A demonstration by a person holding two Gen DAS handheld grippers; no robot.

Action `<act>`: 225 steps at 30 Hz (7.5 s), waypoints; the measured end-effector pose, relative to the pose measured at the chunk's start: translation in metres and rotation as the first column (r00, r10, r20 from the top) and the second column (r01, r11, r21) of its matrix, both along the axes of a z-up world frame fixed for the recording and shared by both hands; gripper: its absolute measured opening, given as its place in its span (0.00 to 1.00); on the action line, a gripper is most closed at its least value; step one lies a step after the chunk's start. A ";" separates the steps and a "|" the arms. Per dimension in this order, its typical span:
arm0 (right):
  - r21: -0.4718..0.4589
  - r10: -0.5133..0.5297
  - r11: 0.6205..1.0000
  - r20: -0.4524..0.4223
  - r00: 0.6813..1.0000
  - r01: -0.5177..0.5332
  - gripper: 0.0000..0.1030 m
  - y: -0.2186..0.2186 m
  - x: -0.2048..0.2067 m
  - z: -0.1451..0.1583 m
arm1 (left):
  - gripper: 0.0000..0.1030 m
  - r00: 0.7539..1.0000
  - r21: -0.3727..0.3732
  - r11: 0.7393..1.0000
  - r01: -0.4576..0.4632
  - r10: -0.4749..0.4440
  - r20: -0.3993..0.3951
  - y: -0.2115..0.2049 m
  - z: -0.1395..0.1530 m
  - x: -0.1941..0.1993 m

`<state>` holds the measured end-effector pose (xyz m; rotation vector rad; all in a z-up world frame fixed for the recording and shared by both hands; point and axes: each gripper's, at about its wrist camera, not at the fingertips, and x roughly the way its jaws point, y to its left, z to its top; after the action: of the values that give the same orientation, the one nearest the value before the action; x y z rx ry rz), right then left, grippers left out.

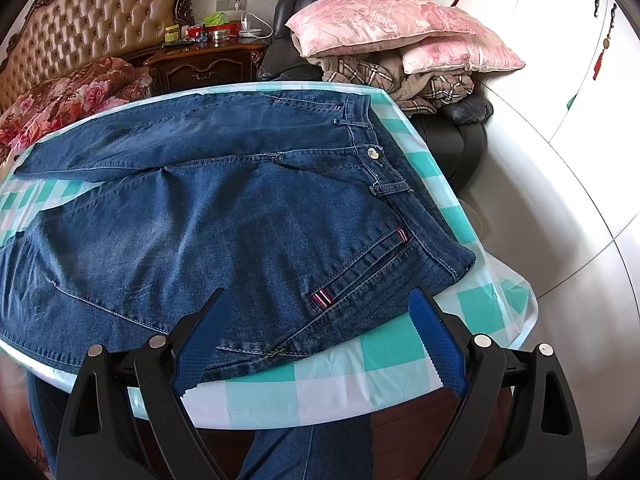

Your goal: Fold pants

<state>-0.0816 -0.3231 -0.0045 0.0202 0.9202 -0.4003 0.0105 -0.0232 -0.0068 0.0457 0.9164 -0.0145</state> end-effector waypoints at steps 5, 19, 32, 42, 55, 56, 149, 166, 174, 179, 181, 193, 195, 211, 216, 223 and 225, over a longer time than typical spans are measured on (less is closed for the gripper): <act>0.001 -0.001 1.000 0.000 1.000 0.001 0.85 -0.001 -0.003 -0.003 | 0.99 1.000 -0.002 1.000 -0.002 0.002 -0.006 0.000 -0.003 -0.001; 0.195 0.038 0.980 0.030 0.999 -0.043 0.85 -0.060 0.049 0.014 | 0.99 1.000 -0.101 0.995 0.004 -0.005 -0.018 0.010 -0.019 0.008; 0.223 0.066 0.974 -0.115 0.991 -0.039 0.74 -0.233 0.314 -0.023 | 0.98 0.989 -0.337 0.941 -0.037 -0.014 -0.147 0.054 -0.066 0.047; 0.204 0.136 0.974 -0.185 0.973 -0.097 0.45 -0.242 0.374 -0.071 | 0.97 0.989 -0.341 0.936 -0.081 0.032 -0.147 0.087 -0.068 0.082; 0.221 0.285 0.918 0.208 0.936 -0.329 0.12 -0.186 0.265 0.058 | 0.75 0.989 -0.518 0.845 -0.133 0.078 -0.127 0.163 -0.023 0.306; 0.220 0.298 0.912 0.226 0.927 -0.347 0.12 -0.179 0.255 0.067 | 0.70 0.986 -0.525 0.837 -0.154 0.092 -0.143 0.169 -0.024 0.328; 0.586 -0.214 0.788 -0.025 0.977 0.188 0.06 -0.198 0.008 -0.056 | 0.02 0.865 -0.789 0.380 -0.483 0.345 -0.364 0.291 -0.148 -0.015; 0.414 -0.167 0.890 -0.096 0.981 0.192 0.06 -0.179 0.038 -0.077 | 0.22 0.818 -0.803 0.330 -0.497 0.488 -0.305 0.362 -0.147 -0.009; 0.413 -0.169 0.890 -0.094 0.981 0.193 0.06 -0.180 0.034 -0.078 | 0.02 0.788 -0.768 0.361 -0.529 0.546 -0.286 0.359 -0.121 -0.036; 0.427 -0.176 0.883 -0.082 0.981 0.194 0.06 -0.184 0.032 -0.065 | 0.06 0.770 -0.768 0.308 -0.562 0.533 -0.350 0.365 -0.151 -0.038; 0.442 -0.173 0.880 -0.047 0.984 0.176 0.06 -0.185 0.026 -0.050 | 0.06 0.771 -0.751 0.342 -0.565 0.542 -0.333 0.367 -0.146 -0.038; 0.294 -0.169 0.935 -0.119 0.978 0.198 0.06 -0.181 0.018 -0.062 | 0.34 0.755 -0.566 0.538 -0.624 0.600 -0.262 0.370 -0.105 -0.031; 0.268 -0.194 0.938 -0.126 0.973 0.222 0.17 -0.182 0.013 -0.057 | 0.37 0.770 -0.512 0.605 -0.610 0.606 -0.201 0.369 -0.087 -0.022; 0.031 0.144 0.989 -0.007 0.990 -0.144 0.73 -0.198 0.149 -0.004 | 0.27 0.904 -0.066 0.926 -0.371 0.344 -0.255 0.374 -0.108 0.124; 0.033 0.214 0.977 -0.102 0.971 -0.212 0.58 -0.198 0.184 -0.038 | 0.20 0.915 -0.081 0.940 -0.331 0.299 -0.272 0.375 -0.106 0.128; -0.106 0.016 0.994 -0.105 0.994 -0.027 0.16 -0.200 0.171 -0.054 | 0.16 0.929 -0.060 0.953 -0.298 0.275 -0.248 0.374 -0.099 0.155; -0.090 -0.009 0.996 -0.088 0.996 0.001 0.17 -0.202 0.164 -0.053 | 0.16 0.927 -0.032 0.957 -0.290 0.272 -0.260 0.371 -0.102 0.171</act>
<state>0.0823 -0.5250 -0.0572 -0.0780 0.9887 -0.4494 0.1810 0.3476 -0.1085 -0.1573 1.1713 0.2192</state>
